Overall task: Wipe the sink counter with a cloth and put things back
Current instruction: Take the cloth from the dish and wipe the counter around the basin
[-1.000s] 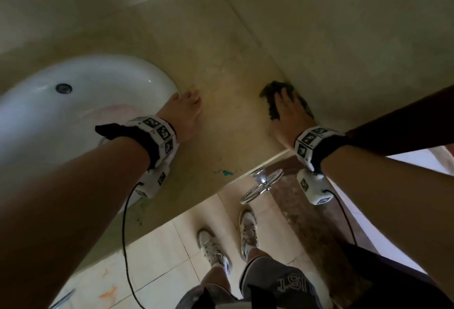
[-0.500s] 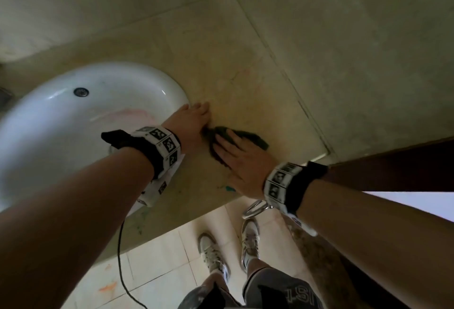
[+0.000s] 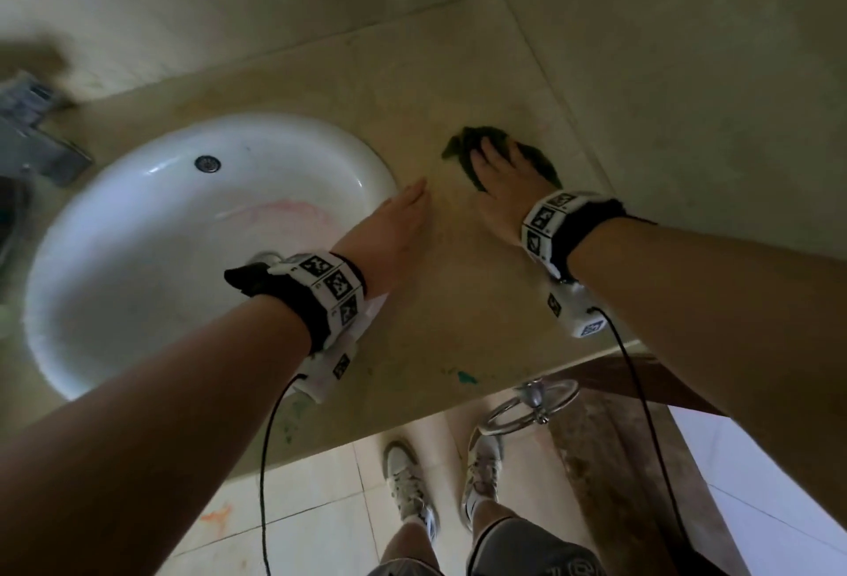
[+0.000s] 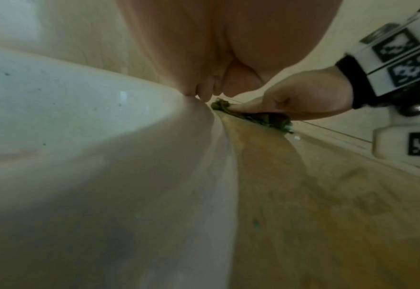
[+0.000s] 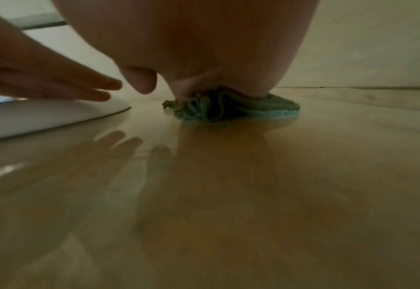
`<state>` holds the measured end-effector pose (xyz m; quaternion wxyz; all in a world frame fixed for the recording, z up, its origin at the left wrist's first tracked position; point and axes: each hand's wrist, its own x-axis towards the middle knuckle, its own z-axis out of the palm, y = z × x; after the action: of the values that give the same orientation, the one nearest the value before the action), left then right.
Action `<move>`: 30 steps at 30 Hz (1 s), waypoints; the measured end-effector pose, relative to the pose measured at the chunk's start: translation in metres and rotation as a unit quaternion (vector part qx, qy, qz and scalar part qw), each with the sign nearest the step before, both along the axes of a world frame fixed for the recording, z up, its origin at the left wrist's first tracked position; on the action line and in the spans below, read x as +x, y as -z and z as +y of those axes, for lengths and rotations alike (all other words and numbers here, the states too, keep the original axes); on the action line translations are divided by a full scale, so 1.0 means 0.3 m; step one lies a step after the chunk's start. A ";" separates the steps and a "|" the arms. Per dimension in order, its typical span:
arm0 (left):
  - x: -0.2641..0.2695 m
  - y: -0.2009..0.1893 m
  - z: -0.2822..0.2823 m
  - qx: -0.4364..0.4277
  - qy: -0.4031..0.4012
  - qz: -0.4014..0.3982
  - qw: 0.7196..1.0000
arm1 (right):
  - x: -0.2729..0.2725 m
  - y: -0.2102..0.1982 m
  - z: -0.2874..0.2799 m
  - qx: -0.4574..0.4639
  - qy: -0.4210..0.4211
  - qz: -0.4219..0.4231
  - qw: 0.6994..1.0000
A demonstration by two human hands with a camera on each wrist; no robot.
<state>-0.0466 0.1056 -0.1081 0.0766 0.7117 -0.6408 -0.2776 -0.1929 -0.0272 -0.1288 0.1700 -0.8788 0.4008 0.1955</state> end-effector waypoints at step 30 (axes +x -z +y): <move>-0.167 0.007 0.074 0.047 0.227 -0.137 0.963 | -0.372 -0.051 0.216 0.008 0.096 0.037 0.995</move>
<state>-0.0968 0.1279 -0.1103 -0.1100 0.5816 -0.7762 -0.2172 -0.3046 0.0377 -0.1136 0.1798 -0.8269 0.4883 0.2134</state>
